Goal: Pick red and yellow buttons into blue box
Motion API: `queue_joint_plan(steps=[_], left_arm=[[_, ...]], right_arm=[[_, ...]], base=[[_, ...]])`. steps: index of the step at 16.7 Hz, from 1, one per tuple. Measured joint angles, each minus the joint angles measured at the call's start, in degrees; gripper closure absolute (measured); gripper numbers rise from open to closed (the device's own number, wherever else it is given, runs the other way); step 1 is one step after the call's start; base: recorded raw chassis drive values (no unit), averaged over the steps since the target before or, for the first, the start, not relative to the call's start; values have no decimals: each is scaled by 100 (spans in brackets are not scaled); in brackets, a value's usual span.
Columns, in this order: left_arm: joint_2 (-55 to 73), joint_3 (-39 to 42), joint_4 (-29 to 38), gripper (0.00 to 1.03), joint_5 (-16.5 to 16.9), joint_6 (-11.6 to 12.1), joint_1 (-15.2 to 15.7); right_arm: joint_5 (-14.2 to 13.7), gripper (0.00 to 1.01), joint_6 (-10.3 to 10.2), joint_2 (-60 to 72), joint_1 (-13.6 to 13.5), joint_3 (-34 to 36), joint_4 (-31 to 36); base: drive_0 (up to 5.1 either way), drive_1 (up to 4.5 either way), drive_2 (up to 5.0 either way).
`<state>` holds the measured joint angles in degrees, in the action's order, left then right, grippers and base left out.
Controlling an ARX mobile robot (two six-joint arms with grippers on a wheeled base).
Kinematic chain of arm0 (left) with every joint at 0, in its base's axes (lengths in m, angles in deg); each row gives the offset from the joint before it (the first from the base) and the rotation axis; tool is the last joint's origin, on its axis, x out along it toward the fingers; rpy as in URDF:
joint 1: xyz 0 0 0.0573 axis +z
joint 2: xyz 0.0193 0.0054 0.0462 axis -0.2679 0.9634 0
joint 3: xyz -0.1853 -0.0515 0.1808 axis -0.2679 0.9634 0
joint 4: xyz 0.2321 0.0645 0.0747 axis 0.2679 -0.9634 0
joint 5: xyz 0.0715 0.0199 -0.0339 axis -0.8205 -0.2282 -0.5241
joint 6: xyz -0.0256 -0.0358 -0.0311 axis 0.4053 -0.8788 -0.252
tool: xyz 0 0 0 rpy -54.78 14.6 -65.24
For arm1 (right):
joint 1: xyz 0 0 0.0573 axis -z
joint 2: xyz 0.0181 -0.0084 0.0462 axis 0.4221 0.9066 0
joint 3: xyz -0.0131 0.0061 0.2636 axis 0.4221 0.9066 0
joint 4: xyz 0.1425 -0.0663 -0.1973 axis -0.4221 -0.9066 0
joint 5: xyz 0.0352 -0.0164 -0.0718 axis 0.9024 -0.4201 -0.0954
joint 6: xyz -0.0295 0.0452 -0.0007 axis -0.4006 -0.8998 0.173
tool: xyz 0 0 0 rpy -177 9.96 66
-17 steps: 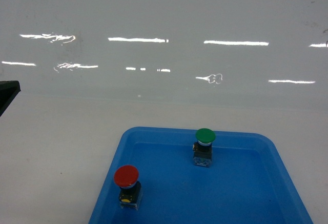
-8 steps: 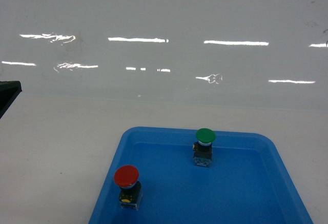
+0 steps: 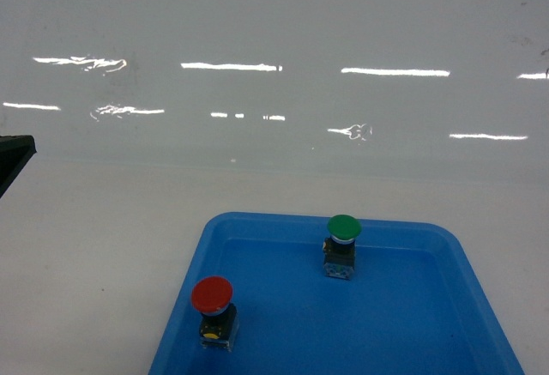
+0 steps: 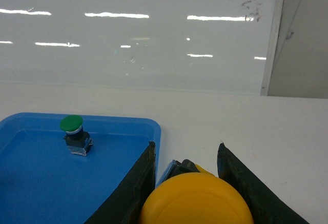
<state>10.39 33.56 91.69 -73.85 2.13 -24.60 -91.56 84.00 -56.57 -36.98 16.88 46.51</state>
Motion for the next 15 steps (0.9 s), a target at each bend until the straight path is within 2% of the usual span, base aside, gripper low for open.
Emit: queue_joint_plan(steps=[10, 12, 15], left_arm=[[0, 0, 0, 5, 0, 0, 0], [0, 0, 0, 5, 0, 0, 0], [0, 0, 0, 5, 0, 0, 0]], right_arm=[[46, 69, 33, 114, -85, 0, 122], [-195, 69, 162, 168, -140, -4, 284], [-234, 69, 247, 273, -151, -4, 334]], base=[[0, 0, 0], [0, 0, 0], [0, 0, 0]])
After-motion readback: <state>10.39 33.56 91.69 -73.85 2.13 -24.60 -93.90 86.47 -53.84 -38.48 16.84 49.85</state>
